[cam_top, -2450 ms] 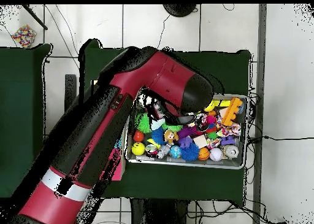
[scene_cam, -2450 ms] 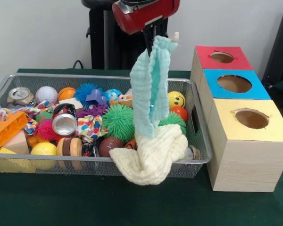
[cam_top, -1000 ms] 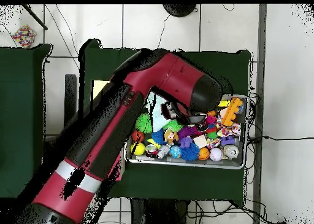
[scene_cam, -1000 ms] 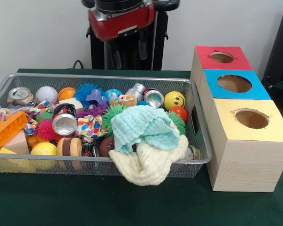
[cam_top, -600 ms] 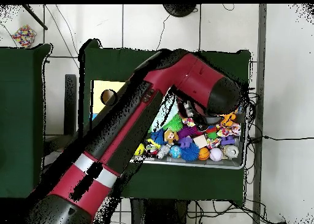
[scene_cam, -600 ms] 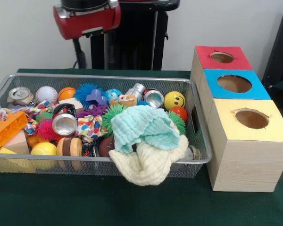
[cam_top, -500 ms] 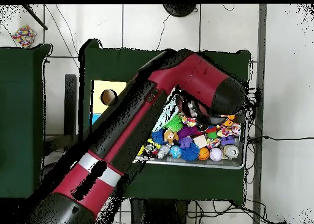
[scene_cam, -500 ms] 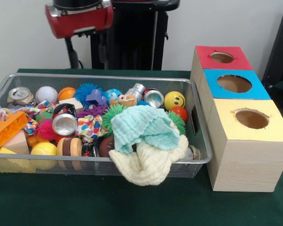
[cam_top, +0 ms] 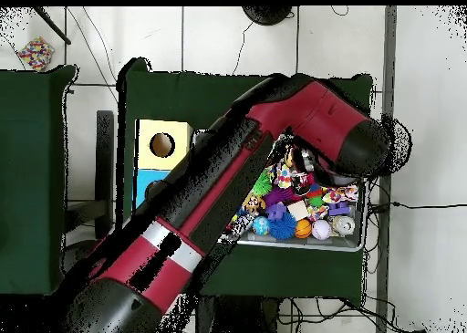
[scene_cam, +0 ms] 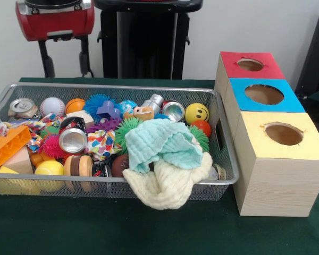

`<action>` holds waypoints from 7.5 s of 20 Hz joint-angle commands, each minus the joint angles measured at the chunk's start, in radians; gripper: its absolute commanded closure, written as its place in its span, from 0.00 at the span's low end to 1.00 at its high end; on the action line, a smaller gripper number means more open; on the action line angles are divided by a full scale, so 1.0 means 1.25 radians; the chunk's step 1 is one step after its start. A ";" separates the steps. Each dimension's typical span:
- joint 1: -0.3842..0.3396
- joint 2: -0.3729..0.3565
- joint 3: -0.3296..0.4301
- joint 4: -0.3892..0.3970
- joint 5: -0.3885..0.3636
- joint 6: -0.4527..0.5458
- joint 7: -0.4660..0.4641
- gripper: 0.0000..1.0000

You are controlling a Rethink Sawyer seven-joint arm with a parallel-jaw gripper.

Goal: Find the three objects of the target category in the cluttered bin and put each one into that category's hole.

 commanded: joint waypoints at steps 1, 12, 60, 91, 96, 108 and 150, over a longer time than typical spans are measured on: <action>-0.028 0.038 0.092 -0.073 0.015 0.100 -0.185 0.00; -0.043 0.058 0.102 -0.105 0.020 0.190 -0.174 0.00; -0.106 0.276 -0.028 -0.256 -0.169 0.112 0.020 0.00; -0.151 0.335 -0.098 -0.300 -0.218 -0.014 0.057 0.00; -0.163 0.357 -0.148 -0.270 -0.276 -0.027 0.039 0.00; -0.163 0.354 -0.131 -0.273 -0.249 -0.008 0.072 0.00; -0.176 0.346 -0.127 -0.305 -0.183 -0.088 0.084 0.00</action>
